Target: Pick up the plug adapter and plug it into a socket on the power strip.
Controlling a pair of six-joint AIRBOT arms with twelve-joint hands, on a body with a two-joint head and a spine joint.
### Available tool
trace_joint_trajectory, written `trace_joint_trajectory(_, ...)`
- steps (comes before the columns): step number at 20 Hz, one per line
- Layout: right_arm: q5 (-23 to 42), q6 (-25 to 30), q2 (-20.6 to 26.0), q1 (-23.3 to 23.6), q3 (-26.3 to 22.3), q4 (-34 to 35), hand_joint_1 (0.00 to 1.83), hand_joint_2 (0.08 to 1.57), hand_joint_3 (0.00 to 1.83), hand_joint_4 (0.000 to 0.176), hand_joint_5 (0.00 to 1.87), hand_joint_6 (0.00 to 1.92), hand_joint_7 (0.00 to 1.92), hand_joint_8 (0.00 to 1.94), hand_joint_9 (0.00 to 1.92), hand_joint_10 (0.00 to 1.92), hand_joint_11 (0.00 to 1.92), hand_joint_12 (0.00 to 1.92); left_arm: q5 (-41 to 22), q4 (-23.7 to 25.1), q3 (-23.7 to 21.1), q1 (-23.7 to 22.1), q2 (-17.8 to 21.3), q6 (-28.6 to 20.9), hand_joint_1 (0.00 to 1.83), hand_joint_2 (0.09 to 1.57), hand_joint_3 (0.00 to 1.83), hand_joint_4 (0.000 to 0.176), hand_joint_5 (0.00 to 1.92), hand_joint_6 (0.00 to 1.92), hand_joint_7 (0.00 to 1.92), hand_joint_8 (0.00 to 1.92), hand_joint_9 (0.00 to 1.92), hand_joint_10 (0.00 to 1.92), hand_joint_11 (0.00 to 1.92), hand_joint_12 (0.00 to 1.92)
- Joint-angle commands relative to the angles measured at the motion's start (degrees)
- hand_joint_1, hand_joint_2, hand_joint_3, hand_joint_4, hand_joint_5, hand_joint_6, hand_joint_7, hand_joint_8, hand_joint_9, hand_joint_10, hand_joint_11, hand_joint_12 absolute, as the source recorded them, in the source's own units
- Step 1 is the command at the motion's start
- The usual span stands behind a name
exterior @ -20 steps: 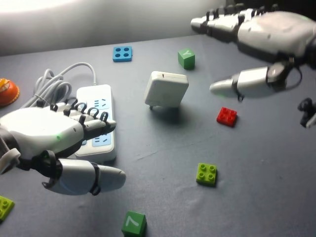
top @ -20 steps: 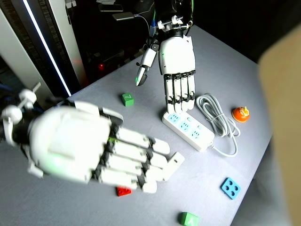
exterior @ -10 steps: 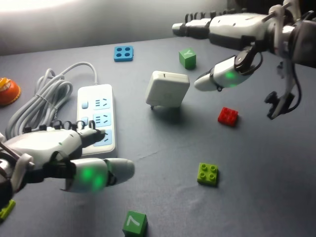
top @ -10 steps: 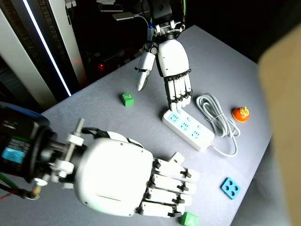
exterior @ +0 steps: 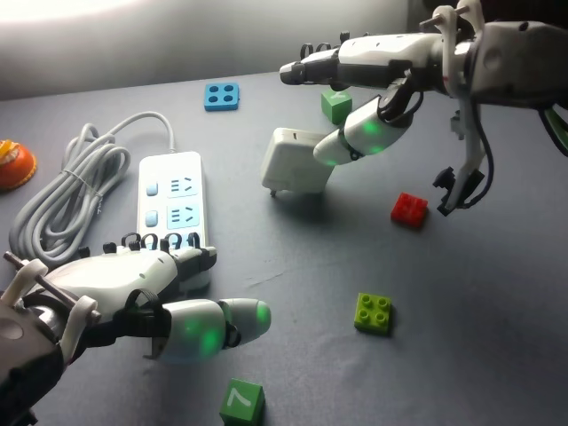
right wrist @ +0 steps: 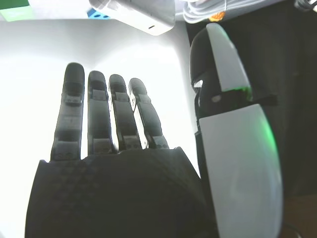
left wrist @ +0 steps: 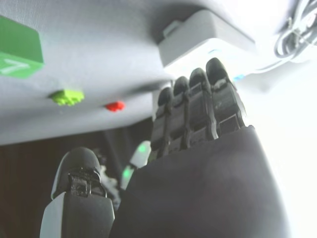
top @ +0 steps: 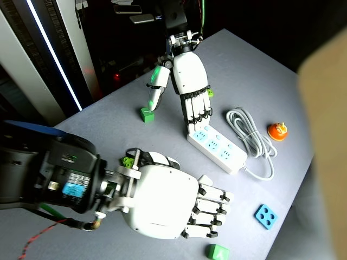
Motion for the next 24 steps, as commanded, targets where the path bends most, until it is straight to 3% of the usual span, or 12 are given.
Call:
trace_joint_trajectory(1, 3.73, 0.43, 0.07, 0.32, 0.62, 0.74, 0.97, 1.13, 0.00, 0.000, 0.11, 0.01, 0.10, 0.01, 0.11, 0.01, 0.00, 0.46, -3.41, 2.85, 0.32, -0.17, -0.14, -0.33, 0.00, 1.14, 0.00, 0.000, 0.13, 0.00, 0.13, 0.00, 0.10, 0.00, 0.00, 0.33)
trace_joint_trajectory(5, 2.33, 1.14, -2.27, -0.73, 3.50, 0.75, 0.97, 1.12, 0.00, 0.000, 0.11, 0.00, 0.09, 0.00, 0.11, 0.00, 0.00, 0.52, -3.40, 4.13, 1.43, 0.36, -1.43, -0.68, 0.00, 1.14, 0.00, 0.000, 0.12, 0.01, 0.11, 0.00, 0.08, 0.00, 0.00, 0.26)
trace_joint_trajectory(8, 2.35, 1.19, -4.01, -1.89, 5.20, 0.74, 0.98, 1.12, 0.00, 0.000, 0.08, 0.00, 0.06, 0.00, 0.09, 0.00, 0.00, 0.40, -3.40, 4.41, 1.89, 0.64, -1.92, -0.68, 0.00, 1.14, 0.00, 0.000, 0.12, 0.00, 0.11, 0.00, 0.08, 0.00, 0.00, 0.33)
trace_joint_trajectory(10, 2.37, 1.53, -5.08, -1.96, 6.29, 0.74, 0.93, 1.13, 0.00, 0.000, 0.08, 0.00, 0.07, 0.00, 0.09, 0.00, 0.00, 0.45, -3.34, 4.82, 1.92, 1.21, -1.95, -0.70, 0.00, 1.14, 0.00, 0.000, 0.12, 0.00, 0.11, 0.00, 0.09, 0.00, 0.00, 0.33)
trace_joint_trajectory(13, 2.37, 1.84, -6.83, -1.95, 8.03, 0.74, 0.98, 1.11, 0.00, 0.000, 0.10, 0.00, 0.08, 0.00, 0.10, 0.01, 0.00, 0.44, -2.92, 5.64, 1.89, 2.40, -1.79, -1.14, 0.00, 1.15, 0.00, 0.000, 0.15, 0.00, 0.14, 0.00, 0.12, 0.01, 0.00, 0.40)
trace_joint_trajectory(17, 2.36, 2.29, -8.91, -1.86, 10.39, 0.77, 0.94, 1.12, 0.00, 0.000, 0.07, 0.00, 0.05, 0.00, 0.08, 0.00, 0.00, 0.39, -3.14, 5.72, 1.70, 2.99, -1.78, -1.74, 0.00, 1.15, 0.00, 0.000, 0.11, 0.00, 0.09, 0.00, 0.08, 0.00, 0.00, 0.29)
trace_joint_trajectory(19, 2.31, 2.37, -9.71, -1.87, 11.38, 0.79, 0.93, 1.12, 0.00, 0.000, 0.10, 0.00, 0.09, 0.00, 0.11, 0.01, 0.00, 0.52, -4.70, 5.72, 1.20, 3.38, -1.78, -2.80, 0.00, 1.15, 0.00, 0.000, 0.09, 0.00, 0.09, 0.00, 0.08, 0.00, 0.00, 0.24)
trace_joint_trajectory(22, 2.24, 2.37, -10.29, -1.89, 11.72, 0.79, 0.97, 1.11, 0.00, 0.000, 0.10, 0.01, 0.08, 0.01, 0.11, 0.01, 0.00, 0.47, -5.48, 5.71, 0.53, 3.85, -1.76, -3.27, 0.00, 1.16, 0.00, 0.000, 0.06, 0.00, 0.06, 0.00, 0.07, 0.00, 0.00, 0.17)
trace_joint_trajectory(24, 2.28, 2.37, -10.70, -1.86, 11.84, 0.79, 0.93, 1.13, 0.01, 0.000, 0.09, 0.00, 0.08, 0.00, 0.11, 0.00, 0.00, 0.47, -5.73, 5.71, 0.14, 3.95, -1.74, -3.38, 0.00, 1.16, 0.00, 0.000, 0.08, 0.00, 0.09, 0.00, 0.09, 0.00, 0.00, 0.26)
